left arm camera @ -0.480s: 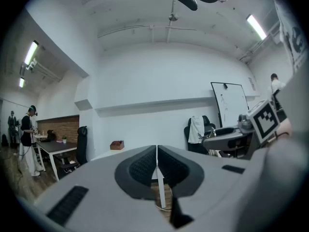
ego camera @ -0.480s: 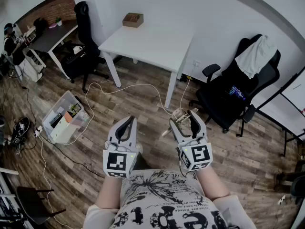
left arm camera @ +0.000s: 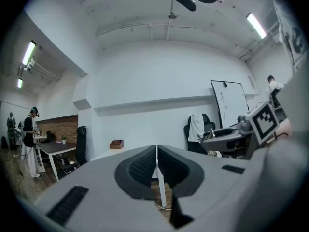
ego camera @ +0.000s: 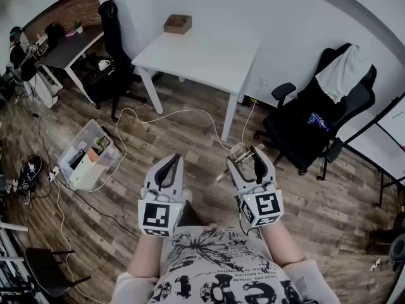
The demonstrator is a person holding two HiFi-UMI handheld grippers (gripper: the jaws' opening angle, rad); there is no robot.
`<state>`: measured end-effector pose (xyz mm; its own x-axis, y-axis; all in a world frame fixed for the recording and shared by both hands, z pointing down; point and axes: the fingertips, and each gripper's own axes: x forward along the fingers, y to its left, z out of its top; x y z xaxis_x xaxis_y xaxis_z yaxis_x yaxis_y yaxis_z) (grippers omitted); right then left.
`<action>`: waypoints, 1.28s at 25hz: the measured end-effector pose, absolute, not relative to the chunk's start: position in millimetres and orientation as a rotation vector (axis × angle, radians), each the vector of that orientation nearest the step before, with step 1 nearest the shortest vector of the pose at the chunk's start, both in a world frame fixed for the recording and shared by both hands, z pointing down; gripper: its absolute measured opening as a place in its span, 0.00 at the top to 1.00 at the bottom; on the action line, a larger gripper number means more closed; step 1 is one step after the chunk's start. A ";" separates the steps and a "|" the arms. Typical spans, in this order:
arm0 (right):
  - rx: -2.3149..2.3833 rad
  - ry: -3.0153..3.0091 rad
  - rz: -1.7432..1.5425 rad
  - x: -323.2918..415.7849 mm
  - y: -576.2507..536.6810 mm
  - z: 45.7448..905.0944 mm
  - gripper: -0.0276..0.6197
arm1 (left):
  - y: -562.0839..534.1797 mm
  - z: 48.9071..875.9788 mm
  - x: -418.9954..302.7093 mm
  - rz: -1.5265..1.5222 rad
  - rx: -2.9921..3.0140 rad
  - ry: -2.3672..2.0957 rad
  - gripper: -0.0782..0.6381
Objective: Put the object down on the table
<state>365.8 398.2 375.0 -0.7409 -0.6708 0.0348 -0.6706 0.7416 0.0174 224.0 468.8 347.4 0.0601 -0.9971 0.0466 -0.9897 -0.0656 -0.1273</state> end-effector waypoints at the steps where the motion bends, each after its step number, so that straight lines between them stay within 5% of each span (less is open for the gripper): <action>1: 1.114 -2.892 0.002 363.9 396.2 376.8 0.52 | 467.4 348.5 221.7 -0.191 -2.238 2.099 0.87; 32: 1.200 -2.746 0.116 109.7 173.5 399.3 0.52 | 252.8 378.3 -48.2 -0.211 -2.367 2.112 0.87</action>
<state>109.7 173.5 399.3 -0.6714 -0.7234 0.1613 -0.7344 0.6786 -0.0134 -48.2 252.8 378.3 0.1086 -0.9864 0.1237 -0.9913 -0.1167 -0.0601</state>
